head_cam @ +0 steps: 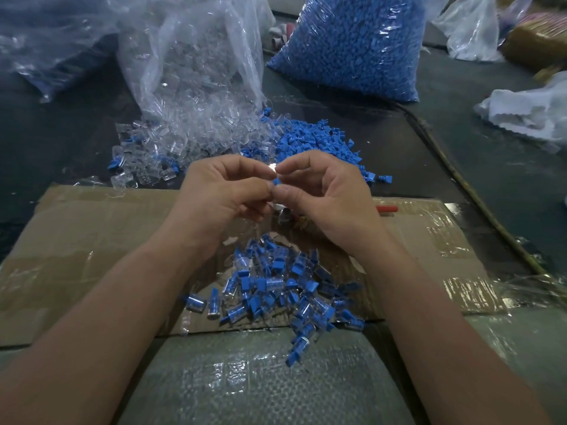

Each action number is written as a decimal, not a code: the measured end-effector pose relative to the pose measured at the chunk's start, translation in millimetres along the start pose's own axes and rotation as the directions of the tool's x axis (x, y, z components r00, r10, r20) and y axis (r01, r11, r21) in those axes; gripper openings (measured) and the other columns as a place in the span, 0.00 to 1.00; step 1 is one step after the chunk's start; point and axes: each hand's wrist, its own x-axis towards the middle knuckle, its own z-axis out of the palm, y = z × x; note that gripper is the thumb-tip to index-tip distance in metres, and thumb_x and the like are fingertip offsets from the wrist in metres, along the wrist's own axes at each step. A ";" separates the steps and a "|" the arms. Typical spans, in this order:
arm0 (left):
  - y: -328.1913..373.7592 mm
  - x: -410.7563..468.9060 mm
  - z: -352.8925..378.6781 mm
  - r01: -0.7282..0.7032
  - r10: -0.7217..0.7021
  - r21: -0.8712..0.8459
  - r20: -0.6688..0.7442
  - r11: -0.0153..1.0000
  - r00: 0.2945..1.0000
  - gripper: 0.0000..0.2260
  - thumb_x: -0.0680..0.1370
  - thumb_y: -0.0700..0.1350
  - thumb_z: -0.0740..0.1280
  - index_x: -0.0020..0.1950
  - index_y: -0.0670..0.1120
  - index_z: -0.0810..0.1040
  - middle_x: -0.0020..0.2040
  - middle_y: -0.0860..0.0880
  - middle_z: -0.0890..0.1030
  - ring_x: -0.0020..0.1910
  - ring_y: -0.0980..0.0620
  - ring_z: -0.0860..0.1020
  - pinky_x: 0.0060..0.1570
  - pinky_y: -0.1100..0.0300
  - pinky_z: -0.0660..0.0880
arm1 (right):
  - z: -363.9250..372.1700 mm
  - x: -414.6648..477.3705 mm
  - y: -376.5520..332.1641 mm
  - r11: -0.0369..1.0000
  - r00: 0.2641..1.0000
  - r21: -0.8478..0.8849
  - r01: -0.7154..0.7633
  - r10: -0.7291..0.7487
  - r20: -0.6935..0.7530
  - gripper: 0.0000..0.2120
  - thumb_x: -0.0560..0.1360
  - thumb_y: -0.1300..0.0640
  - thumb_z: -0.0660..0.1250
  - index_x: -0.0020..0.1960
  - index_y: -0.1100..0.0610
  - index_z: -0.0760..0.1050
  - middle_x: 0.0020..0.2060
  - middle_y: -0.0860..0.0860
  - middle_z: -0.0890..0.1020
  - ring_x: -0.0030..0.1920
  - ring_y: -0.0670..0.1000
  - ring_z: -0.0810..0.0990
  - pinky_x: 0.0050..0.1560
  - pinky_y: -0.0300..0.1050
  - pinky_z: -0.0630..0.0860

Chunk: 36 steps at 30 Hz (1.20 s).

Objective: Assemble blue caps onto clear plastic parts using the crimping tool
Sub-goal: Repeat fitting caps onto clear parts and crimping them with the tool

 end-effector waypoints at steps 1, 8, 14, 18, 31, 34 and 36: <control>-0.2 0.6 -0.4 0.013 -0.013 -0.007 -0.003 1.000 1.000 0.04 0.64 0.37 0.70 0.35 0.44 0.79 0.28 0.48 0.80 0.25 0.54 0.77 0.25 0.65 0.74 | 0.3 0.0 -0.2 0.999 1.000 -0.010 0.032 -0.032 0.000 0.12 0.69 0.62 0.71 0.46 0.46 0.75 0.41 0.44 0.82 0.44 0.41 0.81 0.47 0.35 0.78; 3.0 0.3 -0.8 0.092 -0.089 -0.085 0.046 0.992 0.995 0.07 0.60 0.38 0.69 0.37 0.41 0.76 0.27 0.48 0.80 0.23 0.54 0.76 0.23 0.67 0.73 | 3.5 -0.6 4.5 0.991 0.989 -0.003 0.130 -0.130 -0.074 0.13 0.67 0.65 0.72 0.48 0.51 0.79 0.42 0.45 0.83 0.45 0.46 0.82 0.50 0.43 0.79; 2.7 1.8 -2.1 0.156 -0.149 -0.115 0.060 0.981 0.987 0.08 0.59 0.37 0.69 0.36 0.41 0.77 0.27 0.47 0.80 0.24 0.54 0.77 0.23 0.66 0.73 | 2.7 -0.3 5.7 0.984 0.980 -0.051 0.171 -0.175 -0.090 0.15 0.67 0.66 0.72 0.50 0.53 0.79 0.40 0.40 0.81 0.43 0.41 0.82 0.47 0.35 0.77; 1.8 2.7 -2.4 0.169 -0.162 -0.138 0.064 0.976 0.985 0.06 0.60 0.36 0.69 0.36 0.41 0.77 0.28 0.47 0.80 0.24 0.53 0.78 0.24 0.66 0.74 | 1.7 0.1 6.0 0.980 0.977 -0.066 0.188 -0.193 -0.091 0.16 0.67 0.66 0.72 0.52 0.54 0.78 0.40 0.40 0.81 0.43 0.40 0.81 0.47 0.35 0.77; 1.2 1.3 -0.4 0.122 -0.116 -0.114 0.060 0.986 0.991 0.06 0.61 0.38 0.69 0.36 0.41 0.77 0.28 0.47 0.81 0.25 0.54 0.78 0.25 0.66 0.74 | -0.5 -0.8 5.2 0.975 0.978 -0.127 0.180 -0.191 -0.078 0.15 0.67 0.64 0.72 0.52 0.53 0.78 0.40 0.40 0.80 0.43 0.40 0.81 0.46 0.33 0.77; 1.7 1.8 -2.2 0.101 -0.099 -0.136 0.019 0.986 0.995 0.07 0.61 0.38 0.70 0.36 0.41 0.77 0.28 0.47 0.80 0.25 0.54 0.78 0.25 0.66 0.74 | -11.6 1.5 6.1 0.978 0.995 -0.207 0.041 -0.058 -0.079 0.16 0.68 0.57 0.71 0.56 0.52 0.77 0.42 0.38 0.78 0.45 0.37 0.79 0.45 0.29 0.75; 2.1 3.6 -4.7 0.095 -0.099 -0.150 -0.021 0.984 0.995 0.08 0.60 0.39 0.69 0.37 0.40 0.77 0.28 0.48 0.80 0.26 0.54 0.78 0.26 0.66 0.74 | -26.2 2.4 9.7 0.970 0.991 -0.233 -0.071 0.041 -0.131 0.16 0.68 0.54 0.71 0.55 0.49 0.76 0.42 0.38 0.79 0.45 0.35 0.78 0.47 0.28 0.75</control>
